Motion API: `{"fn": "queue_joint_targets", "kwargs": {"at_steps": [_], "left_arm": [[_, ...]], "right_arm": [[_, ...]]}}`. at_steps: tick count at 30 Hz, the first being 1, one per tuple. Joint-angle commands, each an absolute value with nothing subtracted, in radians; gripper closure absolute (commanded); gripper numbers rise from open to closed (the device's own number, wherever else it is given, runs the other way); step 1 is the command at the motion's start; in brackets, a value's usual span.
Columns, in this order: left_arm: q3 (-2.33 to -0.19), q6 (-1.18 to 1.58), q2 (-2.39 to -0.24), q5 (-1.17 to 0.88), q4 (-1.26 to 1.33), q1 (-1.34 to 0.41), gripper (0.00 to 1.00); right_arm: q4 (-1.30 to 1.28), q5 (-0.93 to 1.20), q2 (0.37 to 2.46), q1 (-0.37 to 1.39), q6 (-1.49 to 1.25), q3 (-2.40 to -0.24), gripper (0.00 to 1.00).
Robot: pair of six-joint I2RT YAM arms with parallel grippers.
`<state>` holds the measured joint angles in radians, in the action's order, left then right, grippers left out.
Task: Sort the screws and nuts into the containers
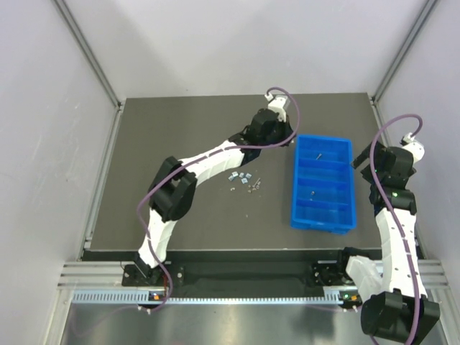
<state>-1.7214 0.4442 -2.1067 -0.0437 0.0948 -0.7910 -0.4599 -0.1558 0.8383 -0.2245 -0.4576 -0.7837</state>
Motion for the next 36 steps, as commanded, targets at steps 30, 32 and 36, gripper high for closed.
{"fn": "queue_joint_targets", "kwargs": {"at_steps": [30,32,36], "left_arm": [[-1.699,0.328,-1.953,0.046,-0.095,-0.825,0.43],[-1.629,0.298,-1.876,0.049,-0.178,-0.825,0.43],[-1.496,0.276,-1.836,0.061,-0.264,-0.825,0.45]], "right_arm": [[-0.462,-0.138,0.804,-0.219,-0.445,-0.833,0.0],[-0.463,-0.138,0.807,-0.218,-0.442,-0.827,0.0],[-0.456,-0.127,0.822,-0.218,-0.44,-0.827,0.0]]}}
